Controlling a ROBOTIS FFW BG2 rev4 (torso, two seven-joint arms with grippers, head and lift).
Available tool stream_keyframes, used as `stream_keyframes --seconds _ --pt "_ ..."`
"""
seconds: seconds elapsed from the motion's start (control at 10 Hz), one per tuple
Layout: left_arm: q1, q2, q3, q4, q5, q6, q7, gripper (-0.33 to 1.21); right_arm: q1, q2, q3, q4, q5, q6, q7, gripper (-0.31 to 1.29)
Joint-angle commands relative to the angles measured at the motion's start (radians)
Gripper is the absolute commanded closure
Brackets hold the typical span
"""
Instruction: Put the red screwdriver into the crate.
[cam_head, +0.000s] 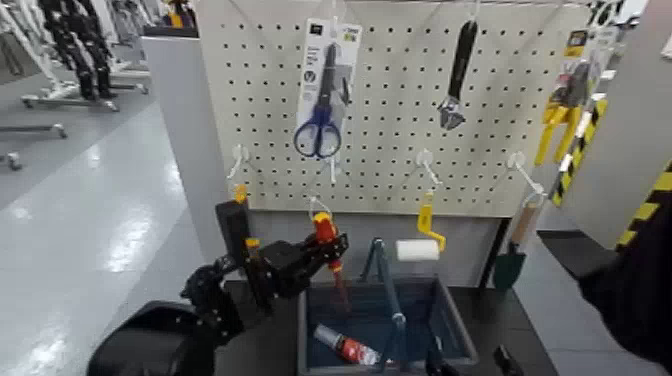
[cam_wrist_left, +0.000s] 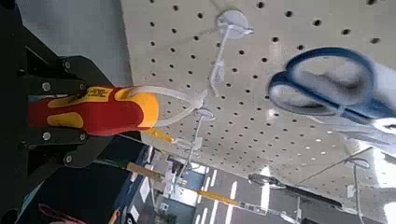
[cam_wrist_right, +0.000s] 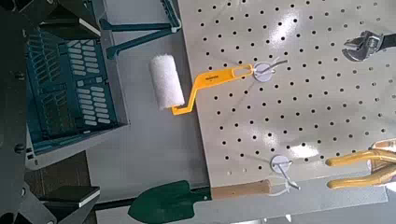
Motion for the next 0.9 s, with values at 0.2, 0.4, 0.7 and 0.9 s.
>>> stream_keyframes --seconds 0.2,0.4,0.7,0.9 --pt "-0.003 -0.002 -0.100 0.134 0.142 -0.052 0.030 1.19 -0.002 -0.001 0.003 0.003 -0.003 -0.003 0.000 0.13" --pt "-0.006 -0.002 -0.139 0.174 0.207 -0.035 0.055 1.16 -0.002 -0.001 0.003 0.003 -0.003 -0.003 0.000 0.13" --pt "0.009 0.001 -0.159 0.168 0.296 -0.026 0.145 0.34 -0.001 -0.001 0.001 0.002 -0.004 -0.004 0.000 0.13" --pt "0.020 0.000 -0.169 0.162 0.335 -0.077 0.168 0.13 -0.001 -0.001 0.001 0.002 -0.006 -0.004 0.000 0.13"
